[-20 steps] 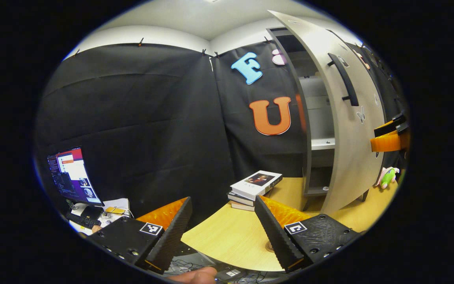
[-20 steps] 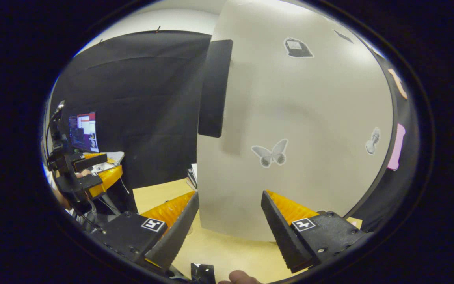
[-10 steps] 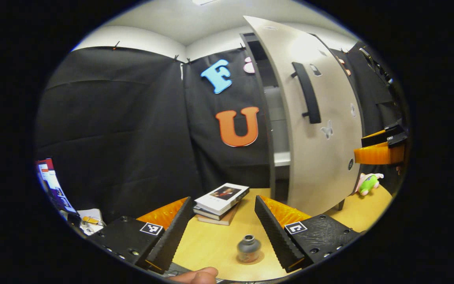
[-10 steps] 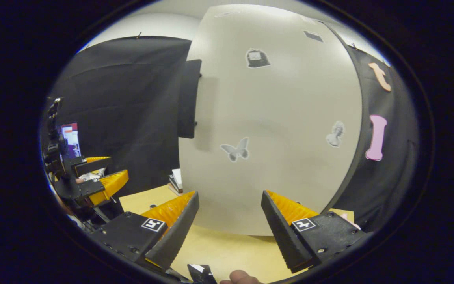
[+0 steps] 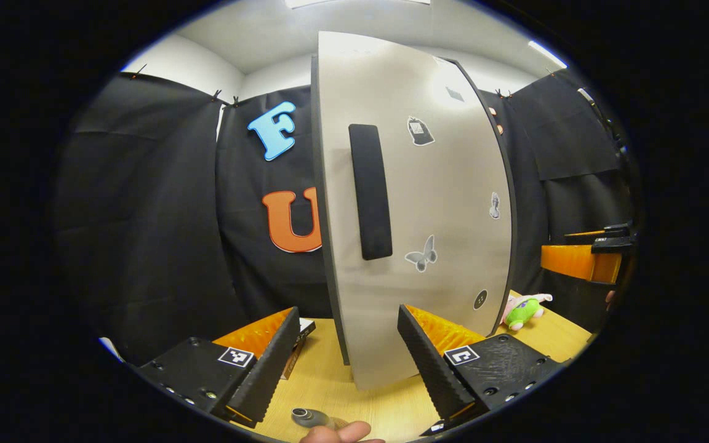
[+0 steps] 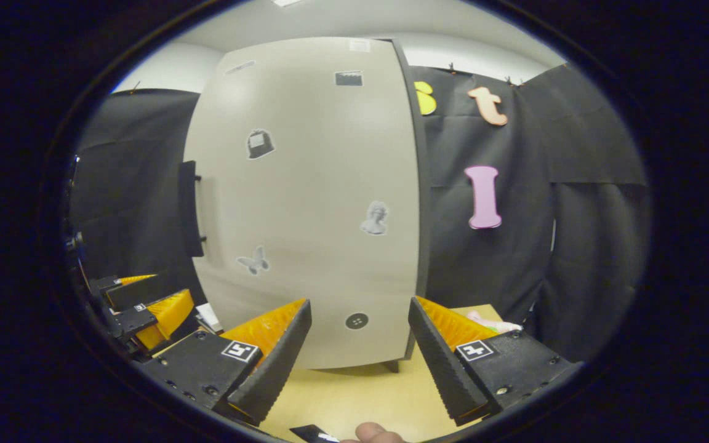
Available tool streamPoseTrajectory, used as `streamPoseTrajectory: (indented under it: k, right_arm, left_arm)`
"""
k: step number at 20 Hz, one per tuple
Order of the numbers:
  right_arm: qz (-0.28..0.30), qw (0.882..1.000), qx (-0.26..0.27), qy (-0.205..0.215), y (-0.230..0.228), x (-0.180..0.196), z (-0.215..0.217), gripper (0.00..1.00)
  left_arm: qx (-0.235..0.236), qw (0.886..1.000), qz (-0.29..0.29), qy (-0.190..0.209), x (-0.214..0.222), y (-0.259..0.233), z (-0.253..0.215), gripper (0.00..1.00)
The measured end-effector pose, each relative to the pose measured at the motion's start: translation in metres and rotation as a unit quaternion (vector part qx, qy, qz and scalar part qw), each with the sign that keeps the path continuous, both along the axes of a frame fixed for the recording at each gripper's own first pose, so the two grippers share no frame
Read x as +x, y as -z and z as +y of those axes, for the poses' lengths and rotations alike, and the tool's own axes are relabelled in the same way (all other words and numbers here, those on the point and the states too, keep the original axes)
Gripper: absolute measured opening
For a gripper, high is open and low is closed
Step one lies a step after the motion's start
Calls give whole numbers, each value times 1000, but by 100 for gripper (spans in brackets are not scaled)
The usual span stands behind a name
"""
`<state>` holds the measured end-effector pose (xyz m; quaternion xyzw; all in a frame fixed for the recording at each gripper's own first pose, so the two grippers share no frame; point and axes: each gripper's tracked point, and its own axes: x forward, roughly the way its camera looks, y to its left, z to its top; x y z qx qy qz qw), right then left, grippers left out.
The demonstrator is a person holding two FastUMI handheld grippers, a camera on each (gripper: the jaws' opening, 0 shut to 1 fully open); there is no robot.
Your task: Open the cabinet door with the right hand, grasp the bottle in the cabinet with the left hand and place it on the coaster, then close the cabinet door with the right hand.
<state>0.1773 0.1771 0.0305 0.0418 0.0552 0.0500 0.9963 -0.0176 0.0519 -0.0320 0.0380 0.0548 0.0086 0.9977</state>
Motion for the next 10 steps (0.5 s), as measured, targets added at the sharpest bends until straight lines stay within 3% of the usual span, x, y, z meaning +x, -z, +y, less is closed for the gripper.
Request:
streamPoseTrajectory:
  k: [3,6,10]
  right_arm:
    - [-6,999,19,39,-5,-13,-10,100]
    - [-7,998,19,52,2,-29,-17,100]
    - [-16,999,10,44,2,-25,-11,100]
  left_arm:
    - [-41,999,4,12,5,0,-10,96]
    - [-28,1000,-7,-2,-2,-11,-5,96]
    - [-35,999,-10,6,-12,-11,-12,96]
